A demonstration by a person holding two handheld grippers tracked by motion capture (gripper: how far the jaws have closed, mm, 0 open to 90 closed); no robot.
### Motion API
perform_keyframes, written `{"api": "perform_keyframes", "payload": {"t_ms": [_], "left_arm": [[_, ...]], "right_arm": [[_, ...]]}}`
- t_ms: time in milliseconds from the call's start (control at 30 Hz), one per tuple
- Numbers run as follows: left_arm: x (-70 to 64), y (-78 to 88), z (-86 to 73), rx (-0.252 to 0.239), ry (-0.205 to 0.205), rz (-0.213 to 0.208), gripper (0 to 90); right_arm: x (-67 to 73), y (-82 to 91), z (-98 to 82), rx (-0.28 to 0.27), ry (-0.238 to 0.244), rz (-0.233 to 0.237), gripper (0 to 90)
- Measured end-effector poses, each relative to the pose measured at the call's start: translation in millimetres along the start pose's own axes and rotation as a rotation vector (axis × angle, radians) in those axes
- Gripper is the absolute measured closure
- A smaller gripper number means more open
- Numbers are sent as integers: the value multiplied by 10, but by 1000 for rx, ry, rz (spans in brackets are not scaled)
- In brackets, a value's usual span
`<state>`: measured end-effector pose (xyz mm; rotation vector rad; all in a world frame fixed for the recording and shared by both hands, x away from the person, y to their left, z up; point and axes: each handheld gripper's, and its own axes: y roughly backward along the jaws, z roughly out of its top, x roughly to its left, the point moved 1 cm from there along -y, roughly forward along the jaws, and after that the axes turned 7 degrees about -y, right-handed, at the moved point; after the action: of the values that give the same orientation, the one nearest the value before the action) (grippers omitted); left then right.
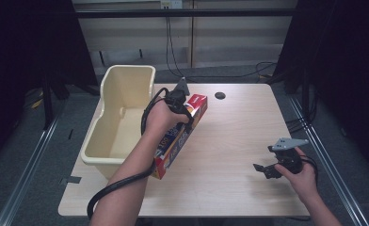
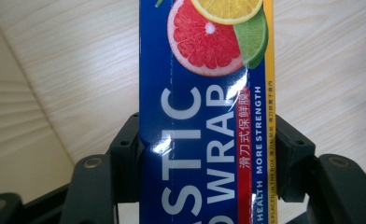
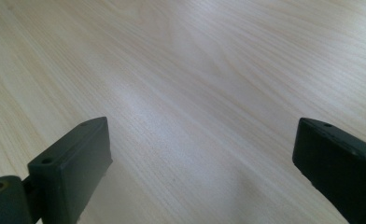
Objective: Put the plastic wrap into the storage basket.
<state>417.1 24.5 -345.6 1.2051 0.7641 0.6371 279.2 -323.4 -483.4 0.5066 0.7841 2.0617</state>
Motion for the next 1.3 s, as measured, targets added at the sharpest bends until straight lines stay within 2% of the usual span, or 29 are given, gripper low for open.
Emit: {"api": "perform_keyframes", "payload": {"t_ms": [33, 67, 167, 300, 333, 467, 533, 700, 833, 1000, 1100, 1133, 1300], "left_arm": [[-6, 20, -6, 5, 18, -1, 406], [6, 35, -8, 7, 6, 0, 406], [15, 122, -16, -1, 6, 5, 406], [35, 227, -17, -18, 31, 4, 406], [48, 258, -19, -10, 21, 7, 406], [66, 361, -27, -19, 38, 6, 405], [86, 414, -32, -26, 31, 9, 405], [110, 510, -44, -36, 57, 6, 405], [157, 593, -56, -43, 40, 14, 405], [189, 694, -77, -60, 71, 19, 405], [227, 757, -93, -60, 77, 24, 405], [232, 779, -100, -71, 94, 25, 406], [290, 899, -129, -79, 109, 29, 406]], "right_arm": [[0, -1, 1, 0, -2, 2, 43], [0, -3, 2, 0, -2, 4, 43], [0, -7, 4, -1, 1, 2, 43], [8, -5, 7, -1, 0, 1, 43], [10, -4, 9, -1, 4, 1, 43], [12, -3, 11, -6, 2, 4, 43], [14, -3, 16, -11, 5, 15, 42], [27, -16, 17, -8, 17, 19, 42], [26, -16, 20, -8, 16, 22, 42], [28, -17, 24, -10, 14, 28, 42], [32, -17, 24, -5, 11, 27, 42], [32, -19, 24, -6, 13, 27, 42], [38, -15, 23, -6, 18, 31, 42]]}}
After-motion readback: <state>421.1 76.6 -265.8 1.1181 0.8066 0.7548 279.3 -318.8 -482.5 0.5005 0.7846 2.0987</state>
